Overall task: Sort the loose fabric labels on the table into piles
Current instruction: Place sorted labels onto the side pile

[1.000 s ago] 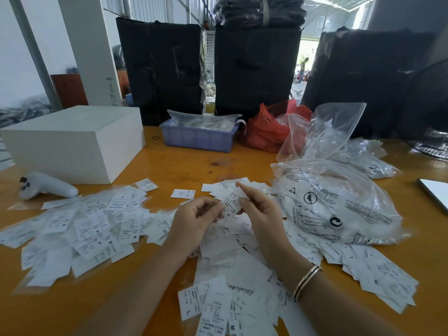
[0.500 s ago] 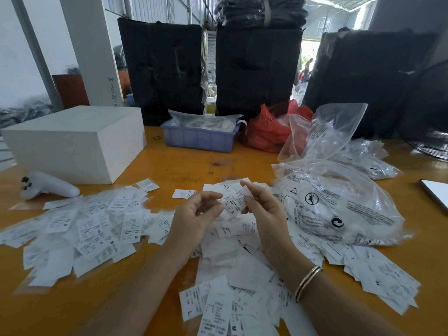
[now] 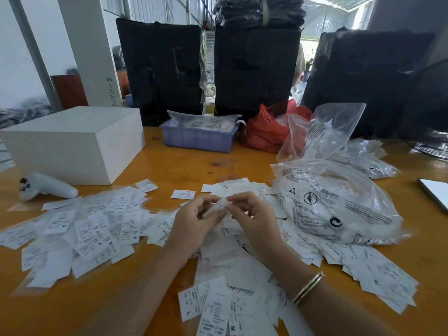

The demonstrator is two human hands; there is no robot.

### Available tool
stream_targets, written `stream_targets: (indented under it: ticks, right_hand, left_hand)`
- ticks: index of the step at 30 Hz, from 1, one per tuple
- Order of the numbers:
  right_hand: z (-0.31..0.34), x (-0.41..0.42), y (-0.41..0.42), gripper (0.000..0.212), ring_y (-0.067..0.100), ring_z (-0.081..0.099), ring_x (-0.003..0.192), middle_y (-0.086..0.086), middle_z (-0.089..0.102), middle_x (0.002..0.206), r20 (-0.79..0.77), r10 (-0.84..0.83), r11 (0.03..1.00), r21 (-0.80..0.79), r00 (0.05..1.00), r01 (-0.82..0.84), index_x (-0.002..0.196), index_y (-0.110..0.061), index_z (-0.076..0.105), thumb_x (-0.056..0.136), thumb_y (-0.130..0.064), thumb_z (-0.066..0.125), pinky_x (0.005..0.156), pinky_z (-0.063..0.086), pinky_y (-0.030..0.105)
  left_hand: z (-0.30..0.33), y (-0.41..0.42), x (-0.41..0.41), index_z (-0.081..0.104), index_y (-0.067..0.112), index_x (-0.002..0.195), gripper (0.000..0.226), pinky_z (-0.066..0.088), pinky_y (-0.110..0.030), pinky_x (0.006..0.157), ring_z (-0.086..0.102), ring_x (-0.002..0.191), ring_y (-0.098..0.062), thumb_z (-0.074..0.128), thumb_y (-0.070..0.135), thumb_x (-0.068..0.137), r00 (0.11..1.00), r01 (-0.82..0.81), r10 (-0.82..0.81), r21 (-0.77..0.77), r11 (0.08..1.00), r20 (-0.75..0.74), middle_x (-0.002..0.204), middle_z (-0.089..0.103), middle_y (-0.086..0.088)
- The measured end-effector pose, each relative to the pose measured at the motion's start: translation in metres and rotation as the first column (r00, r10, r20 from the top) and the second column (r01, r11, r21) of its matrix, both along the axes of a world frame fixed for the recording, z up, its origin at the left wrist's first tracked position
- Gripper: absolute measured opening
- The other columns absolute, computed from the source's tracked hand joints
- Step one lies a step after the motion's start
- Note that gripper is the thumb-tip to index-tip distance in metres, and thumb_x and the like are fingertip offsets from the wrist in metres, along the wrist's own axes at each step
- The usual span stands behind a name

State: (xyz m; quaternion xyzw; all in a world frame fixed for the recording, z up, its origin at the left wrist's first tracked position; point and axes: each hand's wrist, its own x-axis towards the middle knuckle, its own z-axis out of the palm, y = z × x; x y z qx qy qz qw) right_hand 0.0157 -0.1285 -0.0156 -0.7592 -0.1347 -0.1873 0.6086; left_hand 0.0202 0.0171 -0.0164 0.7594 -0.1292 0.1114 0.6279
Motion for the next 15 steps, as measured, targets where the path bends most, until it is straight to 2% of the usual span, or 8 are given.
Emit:
stream_targets:
  ticks: [2,5,7,10,13,15]
  right_hand:
    - [0.0002,0.0001,-0.0006,0.023,-0.002,0.063,0.077,-0.017,0.070,0.083,-0.012,0.033,0.999,-0.021,0.999,-0.033,0.083,-0.035,0.066,0.087,-0.012,0.065,0.068,0.047,0.014]
    - [0.0024,0.0012,0.0011,0.017,-0.001,0.061,0.084,-0.012,0.070,0.087,-0.068,0.082,0.990,-0.109,0.994,-0.089,0.083,-0.031,0.068,0.090,-0.018,0.060,0.072,0.045,0.012]
    - [0.0034,0.0020,0.0018,0.019,0.000,0.059,0.086,-0.009,0.069,0.090,-0.110,0.116,0.987,-0.098,0.987,-0.127,0.081,-0.030,0.068,0.092,-0.019,0.057,0.074,0.045,0.014]
    - [0.0043,0.0014,0.0016,0.025,0.001,0.058,0.086,-0.004,0.067,0.090,-0.137,0.140,0.984,-0.086,0.981,-0.153,0.079,-0.030,0.067,0.094,-0.017,0.053,0.076,0.043,0.013]
    - [0.0024,0.0011,0.0022,0.019,0.010,0.057,0.092,0.004,0.064,0.095,-0.120,0.137,0.975,-0.160,0.983,-0.156,0.088,-0.015,0.069,0.095,-0.017,0.052,0.082,0.044,0.022]
    - [0.0003,0.0012,0.0041,0.020,0.014,0.055,0.094,-0.001,0.059,0.094,-0.078,0.137,0.945,-0.290,0.987,-0.154,0.092,-0.011,0.070,0.095,-0.017,0.052,0.088,0.042,0.032]
  left_hand:
    - [-0.0009,0.0010,0.0013,0.063,0.032,0.096,0.020,0.049,-0.011,0.059,0.063,0.068,-0.006,0.072,0.024,0.081,1.000,-0.002,0.002,0.010,1.000,0.012,0.075,0.069,0.005]
    - [-0.0002,0.0023,0.0018,0.061,0.034,0.098,0.024,0.050,-0.012,0.059,0.065,0.069,-0.001,0.069,0.035,0.076,0.999,0.005,-0.007,0.035,0.999,0.041,0.073,0.068,0.010]
    - [-0.0016,0.0037,0.0027,0.060,0.034,0.099,0.028,0.054,-0.018,0.062,0.066,0.071,-0.008,0.067,0.039,0.073,0.999,0.007,-0.010,0.063,0.998,0.054,0.075,0.068,0.002]
    - [-0.0022,0.0050,0.0030,0.060,0.033,0.100,0.025,0.055,-0.022,0.064,0.065,0.070,-0.014,0.070,0.033,0.077,0.997,-0.012,0.002,0.123,0.992,0.078,0.072,0.066,-0.004]
    - [0.0000,0.0054,0.0012,0.057,0.039,0.100,0.025,0.052,-0.017,0.060,0.062,0.069,-0.006,0.067,0.038,0.078,0.990,-0.013,-0.020,0.234,0.972,0.137,0.076,0.067,0.008]
    - [0.0004,0.0050,-0.0005,0.056,0.041,0.102,0.030,0.048,-0.010,0.062,0.061,0.074,0.002,0.070,0.022,0.082,0.982,-0.004,-0.055,0.306,0.952,0.183,0.087,0.065,0.015]
